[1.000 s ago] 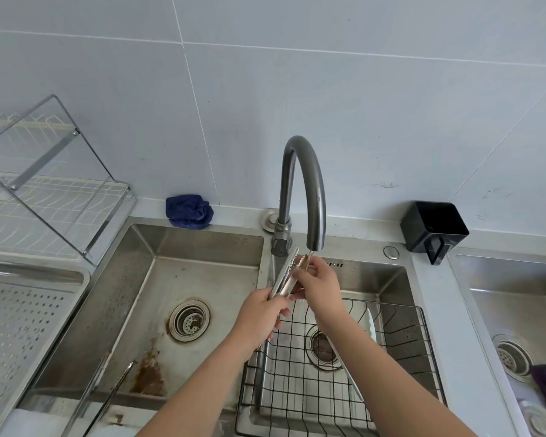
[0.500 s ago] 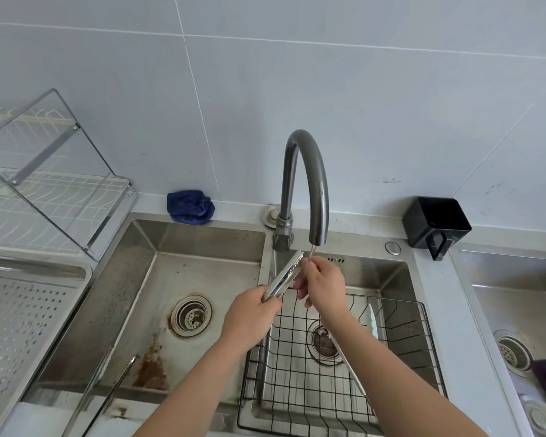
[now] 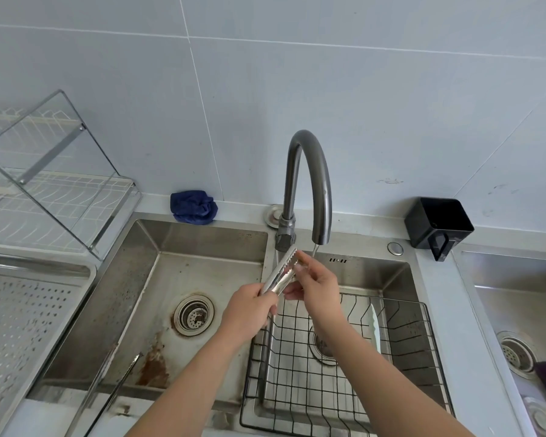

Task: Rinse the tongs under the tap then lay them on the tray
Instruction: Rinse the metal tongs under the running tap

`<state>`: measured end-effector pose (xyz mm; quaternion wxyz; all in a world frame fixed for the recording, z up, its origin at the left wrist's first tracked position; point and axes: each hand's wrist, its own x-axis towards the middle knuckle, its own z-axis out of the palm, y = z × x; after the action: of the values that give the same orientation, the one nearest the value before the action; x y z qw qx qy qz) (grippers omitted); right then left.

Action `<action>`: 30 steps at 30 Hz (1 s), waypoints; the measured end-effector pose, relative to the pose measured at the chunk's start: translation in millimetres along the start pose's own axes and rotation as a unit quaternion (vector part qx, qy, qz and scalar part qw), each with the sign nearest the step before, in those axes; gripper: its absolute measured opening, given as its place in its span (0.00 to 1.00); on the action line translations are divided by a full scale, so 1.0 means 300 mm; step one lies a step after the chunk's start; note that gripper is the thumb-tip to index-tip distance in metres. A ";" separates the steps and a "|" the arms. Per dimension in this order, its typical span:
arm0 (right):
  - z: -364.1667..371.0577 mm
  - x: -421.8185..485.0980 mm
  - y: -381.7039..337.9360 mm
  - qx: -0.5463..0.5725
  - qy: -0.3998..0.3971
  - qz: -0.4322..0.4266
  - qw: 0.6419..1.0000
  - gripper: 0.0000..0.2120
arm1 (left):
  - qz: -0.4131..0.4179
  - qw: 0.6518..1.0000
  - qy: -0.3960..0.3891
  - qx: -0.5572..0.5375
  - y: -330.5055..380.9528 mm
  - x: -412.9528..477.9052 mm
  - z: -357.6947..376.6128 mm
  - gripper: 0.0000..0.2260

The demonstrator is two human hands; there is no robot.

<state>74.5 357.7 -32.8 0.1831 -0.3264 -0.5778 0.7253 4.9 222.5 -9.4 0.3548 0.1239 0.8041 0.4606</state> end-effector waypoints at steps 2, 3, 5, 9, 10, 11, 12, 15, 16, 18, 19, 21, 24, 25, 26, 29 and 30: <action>0.010 -0.004 -0.006 0.036 0.001 0.008 0.999 0.15 | 0.003 1.000 -0.006 -0.014 0.010 -0.004 0.009 0.08; 0.012 -0.002 -0.012 0.051 0.018 0.007 0.999 0.15 | 0.006 1.000 -0.012 -0.016 0.015 -0.005 0.014 0.08; 0.011 0.007 -0.026 0.067 0.057 0.003 0.996 0.12 | 0.008 1.000 -0.019 -0.014 0.018 -0.008 0.022 0.09; -0.003 0.024 -0.039 0.015 0.093 0.031 0.995 0.11 | 0.009 1.000 -0.019 0.005 0.000 -0.011 0.038 0.11; -0.009 0.026 -0.041 0.021 0.088 0.046 0.995 0.12 | 0.007 1.000 -0.021 0.003 -0.008 -0.012 0.044 0.10; -0.015 0.026 -0.042 0.037 0.070 0.060 0.995 0.11 | 0.005 1.000 -0.020 -0.001 -0.015 -0.011 0.048 0.10; -0.021 0.024 -0.040 0.061 0.042 0.075 0.994 0.08 | 0.003 1.000 -0.016 -0.005 -0.021 -0.009 0.050 0.10; -0.033 0.016 -0.025 0.155 -0.039 0.116 0.980 0.12 | 0.008 1.000 -0.006 -0.019 -0.033 0.002 0.043 0.10; -0.036 0.017 -0.018 0.171 -0.048 0.120 0.977 0.12 | 0.014 1.000 -0.002 -0.018 -0.033 0.006 0.039 0.10; -0.035 0.017 -0.009 0.169 -0.045 0.110 0.978 0.09 | 0.028 0.999 0.012 0.008 -0.035 0.011 0.033 0.10; -0.031 0.018 -0.005 0.153 -0.033 0.104 0.982 0.09 | 0.038 0.999 0.018 0.033 -0.038 0.011 0.031 0.09; -0.022 0.019 -0.003 0.106 0.002 0.095 0.990 0.10 | 0.060 0.993 0.023 0.098 -0.047 0.006 0.032 0.07; -0.010 0.014 -0.002 0.061 0.035 0.085 0.994 0.13 | 0.094 0.978 0.055 0.178 -0.056 -0.014 0.037 0.07; -0.009 0.013 0.001 0.053 0.041 0.080 0.994 0.13 | 0.103 0.972 0.068 0.199 -0.055 -0.020 0.038 0.06; -0.010 0.013 0.007 0.045 0.045 0.079 0.995 0.13 | 0.108 0.967 0.077 0.215 -0.055 -0.025 0.040 0.06; -0.015 0.014 0.031 0.062 0.013 0.088 0.994 0.15 | 0.108 0.960 0.086 0.242 -0.056 -0.040 0.032 0.06; -0.015 0.012 0.039 0.083 -0.017 0.096 0.992 0.15 | 0.103 0.957 0.091 0.255 -0.060 -0.041 0.021 0.07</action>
<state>76.1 360.1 -45.5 0.1297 -0.3517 -0.4847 0.7903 20.4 210.4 -20.6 0.1877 0.2495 0.9067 0.2837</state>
